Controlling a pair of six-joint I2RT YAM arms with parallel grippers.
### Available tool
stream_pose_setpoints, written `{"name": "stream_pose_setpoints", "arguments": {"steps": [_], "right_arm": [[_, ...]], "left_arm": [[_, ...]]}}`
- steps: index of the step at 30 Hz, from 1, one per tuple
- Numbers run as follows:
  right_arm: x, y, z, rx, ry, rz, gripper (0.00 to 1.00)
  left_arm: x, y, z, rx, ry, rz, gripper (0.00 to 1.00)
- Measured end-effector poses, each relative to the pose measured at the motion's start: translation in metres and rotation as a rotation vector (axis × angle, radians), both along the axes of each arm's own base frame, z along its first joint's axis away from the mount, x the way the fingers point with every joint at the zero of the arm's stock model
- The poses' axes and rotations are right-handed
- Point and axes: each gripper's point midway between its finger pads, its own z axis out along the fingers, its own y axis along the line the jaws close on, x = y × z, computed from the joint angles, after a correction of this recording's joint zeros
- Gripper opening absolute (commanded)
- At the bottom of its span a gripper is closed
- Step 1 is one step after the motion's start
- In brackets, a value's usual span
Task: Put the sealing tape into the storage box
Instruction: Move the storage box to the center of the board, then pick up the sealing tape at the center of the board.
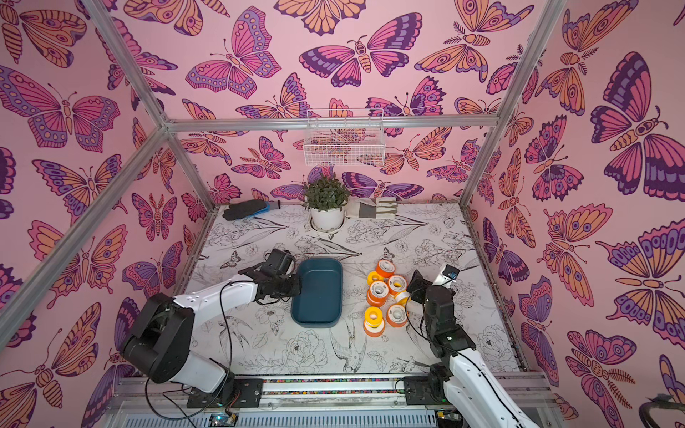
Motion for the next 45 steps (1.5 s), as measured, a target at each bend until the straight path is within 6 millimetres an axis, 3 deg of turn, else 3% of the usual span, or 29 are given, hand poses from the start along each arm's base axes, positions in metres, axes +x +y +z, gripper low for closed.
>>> {"name": "stream_pose_setpoints", "arguments": {"steps": [5, 9, 16, 19, 22, 25, 28, 32, 37, 45], "right_arm": [[0.000, 0.000, -0.004, -0.004, 0.013, -0.003, 0.89], [0.001, -0.001, -0.005, -0.007, 0.018, -0.007, 0.90], [0.007, 0.002, -0.010, -0.027, 0.066, 0.001, 0.89], [0.019, 0.012, 0.000, -0.050, 0.116, 0.040, 0.91], [0.041, 0.030, 0.023, -0.064, 0.179, 0.107, 0.93], [0.063, 0.051, 0.043, -0.067, 0.248, 0.186, 0.98], [0.082, 0.069, 0.049, -0.083, 0.342, 0.254, 0.99], [0.092, 0.082, 0.028, -0.117, 0.500, 0.315, 0.99], [0.090, 0.092, -0.015, -0.153, 0.720, 0.391, 0.99], [0.085, 0.099, -0.059, -0.094, 0.913, 0.472, 0.99]], "left_arm": [[-0.005, 0.003, 0.007, -0.009, -0.009, 0.008, 0.26], [-0.005, 0.003, 0.020, -0.028, -0.040, 0.011, 0.29], [-0.017, 0.012, 0.059, -0.052, -0.108, 0.014, 0.36], [-0.029, 0.021, 0.092, -0.072, -0.181, 0.021, 0.38], [-0.042, 0.027, 0.121, -0.114, -0.256, 0.022, 0.42], [-0.057, 0.029, 0.134, -0.149, -0.273, 0.008, 0.43], [-0.076, 0.030, 0.142, -0.180, -0.265, -0.026, 0.50], [-0.099, 0.039, 0.160, -0.189, -0.291, -0.062, 0.60], [-0.118, 0.061, 0.171, -0.149, -0.348, -0.043, 0.76], [-0.123, 0.068, 0.172, -0.138, -0.371, -0.036, 0.80]]}}
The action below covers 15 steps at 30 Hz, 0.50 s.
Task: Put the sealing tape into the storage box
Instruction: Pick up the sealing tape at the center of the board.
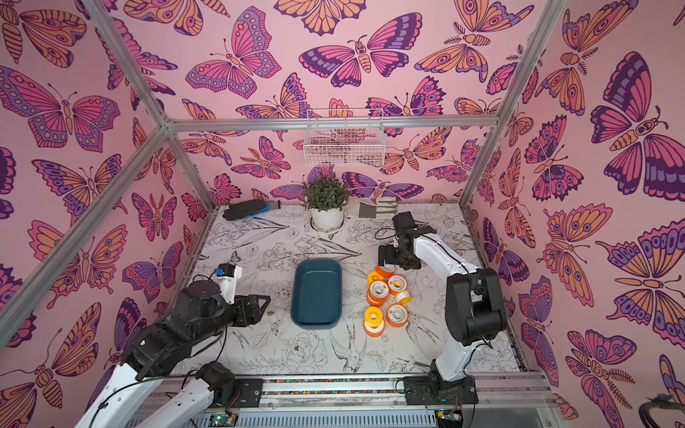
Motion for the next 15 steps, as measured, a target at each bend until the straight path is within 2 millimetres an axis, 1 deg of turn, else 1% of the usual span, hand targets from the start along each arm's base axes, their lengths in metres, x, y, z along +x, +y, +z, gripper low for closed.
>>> {"name": "stream_pose_setpoints", "arguments": {"steps": [4, 12, 15], "right_arm": [[0.006, 0.007, -0.009, 0.039, 0.043, 0.018, 0.99], [0.001, 0.010, -0.036, 0.043, 0.126, 0.024, 0.99], [0.000, 0.010, -0.040, 0.039, 0.135, 0.023, 0.99]], "left_arm": [[0.000, 0.000, -0.001, 0.002, 0.002, 0.000, 0.80], [0.000, 0.001, -0.001, 0.005, 0.000, 0.002, 0.81], [0.000, 0.001, -0.001, 0.004, -0.002, 0.002, 0.81]]}}
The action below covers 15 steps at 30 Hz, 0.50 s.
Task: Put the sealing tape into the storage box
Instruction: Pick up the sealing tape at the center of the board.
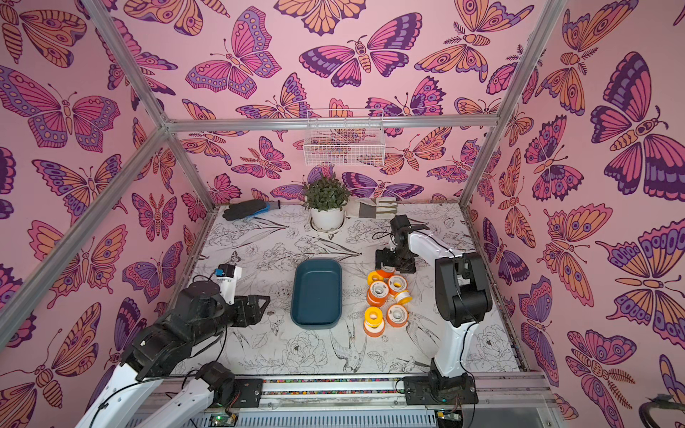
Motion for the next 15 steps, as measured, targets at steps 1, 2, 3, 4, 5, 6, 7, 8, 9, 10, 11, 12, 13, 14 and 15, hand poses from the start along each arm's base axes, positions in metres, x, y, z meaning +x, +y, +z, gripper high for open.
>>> {"name": "stream_pose_setpoints", "arguments": {"steps": [1, 2, 3, 4, 5, 6, 7, 8, 9, 10, 11, 12, 13, 14, 15], "right_arm": [[0.000, 0.000, 0.000, 0.000, 0.000, 0.000, 0.99], [0.000, 0.000, 0.000, 0.000, -0.001, 0.000, 0.99], [0.000, 0.000, 0.000, 0.000, 0.000, 0.000, 0.99], [0.000, 0.000, -0.001, 0.000, 0.002, 0.000, 0.99], [0.000, 0.000, -0.002, 0.000, 0.005, 0.000, 1.00], [0.001, 0.001, -0.004, 0.000, 0.009, 0.000, 0.99], [0.001, 0.001, -0.006, 0.001, 0.014, 0.000, 0.98], [0.001, 0.002, -0.009, 0.001, 0.021, 0.001, 0.97], [0.000, 0.002, -0.012, 0.002, 0.030, 0.001, 0.97], [0.000, 0.002, -0.014, 0.003, 0.037, 0.002, 0.97], [-0.001, 0.003, -0.015, 0.004, 0.040, 0.002, 0.96], [-0.001, 0.003, -0.016, 0.006, 0.042, 0.002, 0.95], [-0.001, 0.003, -0.015, 0.007, 0.042, 0.002, 0.92], [0.000, 0.003, -0.015, 0.008, 0.040, 0.002, 0.90], [0.001, 0.004, -0.014, 0.009, 0.037, 0.002, 0.88]], "left_arm": [[0.000, 0.000, 0.000, -0.001, -0.001, 0.000, 0.81], [0.000, 0.000, 0.001, -0.001, -0.002, 0.000, 0.81], [0.000, 0.000, 0.001, -0.002, -0.005, 0.001, 0.81], [0.000, 0.001, 0.001, -0.002, -0.007, 0.002, 0.81], [-0.001, 0.001, 0.002, -0.002, -0.008, 0.003, 0.81], [0.000, 0.002, 0.002, -0.001, -0.010, 0.005, 0.81], [0.000, 0.002, 0.002, -0.001, -0.012, 0.006, 0.81], [0.000, 0.002, 0.002, -0.001, -0.012, 0.007, 0.81], [0.000, 0.002, 0.002, 0.000, -0.013, 0.008, 0.81], [0.000, 0.002, 0.002, 0.001, -0.012, 0.009, 0.81], [0.000, 0.002, 0.002, 0.001, -0.013, 0.009, 0.81], [0.000, 0.002, 0.002, 0.001, -0.013, 0.010, 0.81], [0.000, 0.003, 0.002, 0.002, -0.013, 0.010, 0.81], [0.000, 0.003, 0.001, 0.002, -0.013, 0.011, 0.81], [0.000, 0.003, 0.001, 0.002, -0.013, 0.011, 0.81]]}}
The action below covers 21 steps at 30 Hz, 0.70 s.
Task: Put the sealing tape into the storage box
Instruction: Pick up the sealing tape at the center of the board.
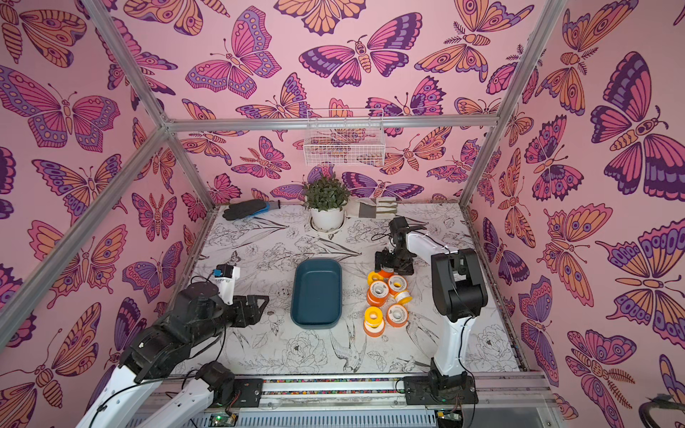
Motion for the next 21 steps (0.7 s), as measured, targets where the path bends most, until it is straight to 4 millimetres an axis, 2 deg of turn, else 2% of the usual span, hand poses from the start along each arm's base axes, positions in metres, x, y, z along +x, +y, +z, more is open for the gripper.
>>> {"name": "stream_pose_setpoints", "arguments": {"steps": [3, 14, 21], "right_arm": [[0.002, 0.002, 0.000, 0.008, -0.002, 0.000, 0.81], [0.003, 0.004, -0.002, 0.018, -0.002, 0.001, 0.68], [0.005, 0.009, 0.018, 0.021, -0.057, 0.014, 0.68]], "left_arm": [[0.000, 0.000, 0.000, -0.001, -0.002, 0.000, 0.81], [0.000, 0.000, -0.001, 0.000, 0.000, 0.000, 0.81], [-0.002, 0.003, 0.002, -0.005, -0.018, 0.007, 0.81]]}}
